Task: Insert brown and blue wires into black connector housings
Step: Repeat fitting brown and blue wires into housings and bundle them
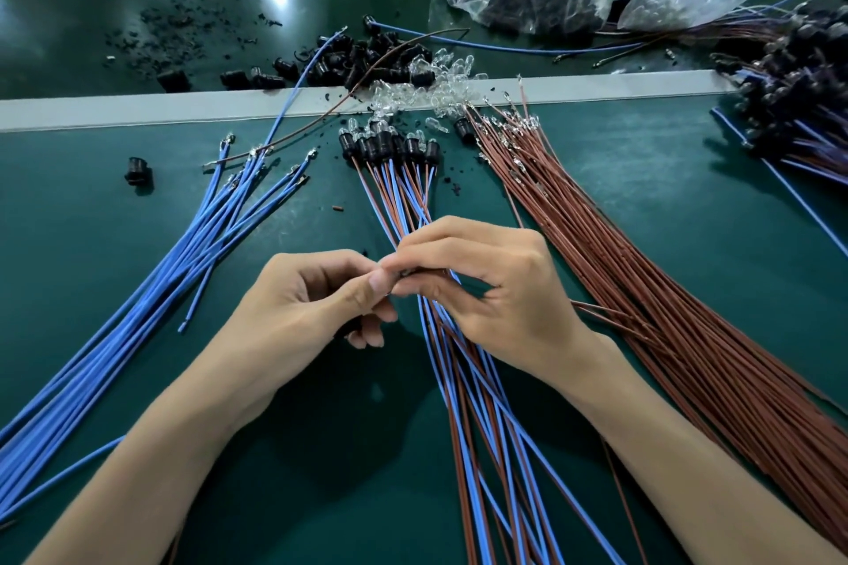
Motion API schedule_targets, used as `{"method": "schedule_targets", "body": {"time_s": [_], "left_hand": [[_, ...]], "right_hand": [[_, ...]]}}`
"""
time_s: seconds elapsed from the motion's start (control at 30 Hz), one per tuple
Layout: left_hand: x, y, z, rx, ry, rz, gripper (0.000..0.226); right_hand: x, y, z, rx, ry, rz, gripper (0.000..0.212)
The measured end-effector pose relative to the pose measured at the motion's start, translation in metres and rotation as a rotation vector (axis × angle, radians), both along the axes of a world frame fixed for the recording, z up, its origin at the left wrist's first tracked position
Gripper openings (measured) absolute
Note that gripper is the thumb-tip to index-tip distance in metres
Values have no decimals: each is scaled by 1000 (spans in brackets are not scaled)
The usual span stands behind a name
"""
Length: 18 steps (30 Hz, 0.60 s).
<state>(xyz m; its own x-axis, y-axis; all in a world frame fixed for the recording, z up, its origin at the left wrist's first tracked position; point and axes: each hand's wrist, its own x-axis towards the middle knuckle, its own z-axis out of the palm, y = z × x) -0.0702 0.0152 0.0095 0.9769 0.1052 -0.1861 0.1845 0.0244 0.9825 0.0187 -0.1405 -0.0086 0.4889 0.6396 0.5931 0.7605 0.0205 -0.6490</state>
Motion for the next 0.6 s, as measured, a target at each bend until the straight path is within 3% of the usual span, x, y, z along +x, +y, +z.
{"method": "schedule_targets", "body": {"time_s": [0.27, 0.6], "left_hand": [[-2, 6, 5, 30, 51, -81, 21], [-3, 3, 4, 78, -30, -57, 22]], "right_hand": [[2, -3, 4, -7, -29, -23, 16], [2, -4, 6, -19, 15, 0, 16]]}}
